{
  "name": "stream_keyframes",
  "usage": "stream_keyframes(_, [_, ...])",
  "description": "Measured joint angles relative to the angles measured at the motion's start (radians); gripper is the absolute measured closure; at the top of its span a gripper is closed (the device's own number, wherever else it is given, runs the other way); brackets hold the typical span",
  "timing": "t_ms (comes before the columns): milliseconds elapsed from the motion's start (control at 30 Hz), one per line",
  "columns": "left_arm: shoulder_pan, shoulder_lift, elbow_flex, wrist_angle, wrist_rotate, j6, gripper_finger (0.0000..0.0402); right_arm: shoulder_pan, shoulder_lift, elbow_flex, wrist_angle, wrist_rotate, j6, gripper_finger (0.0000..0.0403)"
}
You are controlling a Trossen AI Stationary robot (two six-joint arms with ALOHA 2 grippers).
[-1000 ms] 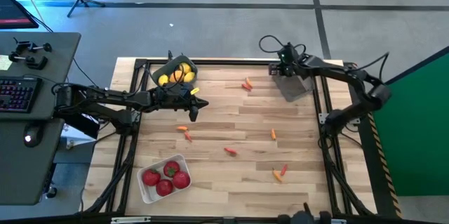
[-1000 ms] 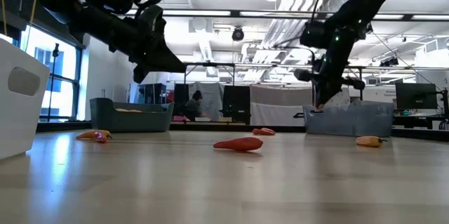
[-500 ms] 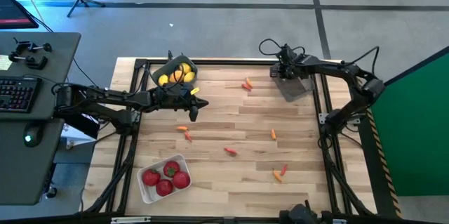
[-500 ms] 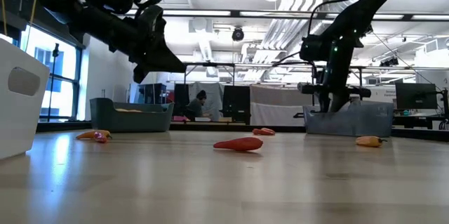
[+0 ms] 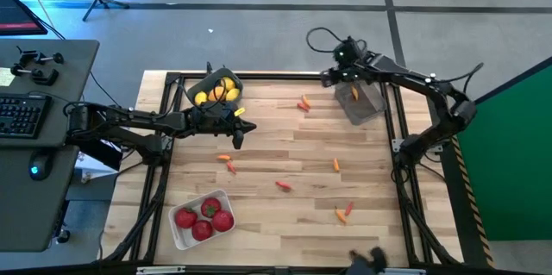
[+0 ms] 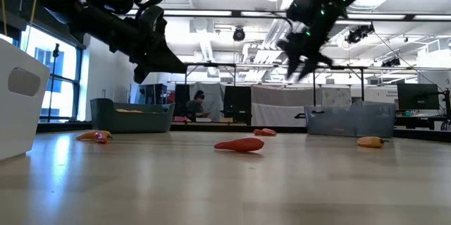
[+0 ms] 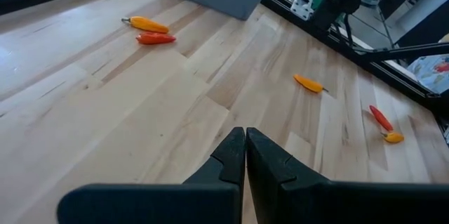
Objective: Sort produce into baskets
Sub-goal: Put the orange chili pepper into the black bin
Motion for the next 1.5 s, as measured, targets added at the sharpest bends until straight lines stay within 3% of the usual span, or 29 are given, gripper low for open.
stream_keyframes(167, [0.000,0.000,0.000,-0.004,-0.019,0.019,0.0401,0.114,0.008,-0.040,0.188,-0.183,-0.180,0.0256])
stream_keyframes(400, [0.000,0.000,0.000,-0.016,-0.022,0.011,0.0401,0.206,0.045,-0.195,0.381,-0.238,-0.163,0.0259])
stream_keyframes(833, [0.000,0.000,0.000,-0.018,-0.023,0.002,0.0401,0.281,0.225,-0.246,0.544,-0.070,-0.159,0.0261])
stream_keyframes(1367, [0.000,0.000,0.000,-0.049,-0.023,-0.008,0.0401,0.271,0.340,-0.243,0.573,-0.029,-0.156,0.0264])
stream_keyframes(1500, [0.000,0.000,0.000,-0.049,-0.023,-0.009,0.0401,0.271,0.346,-0.242,0.580,-0.030,-0.129,0.0282])
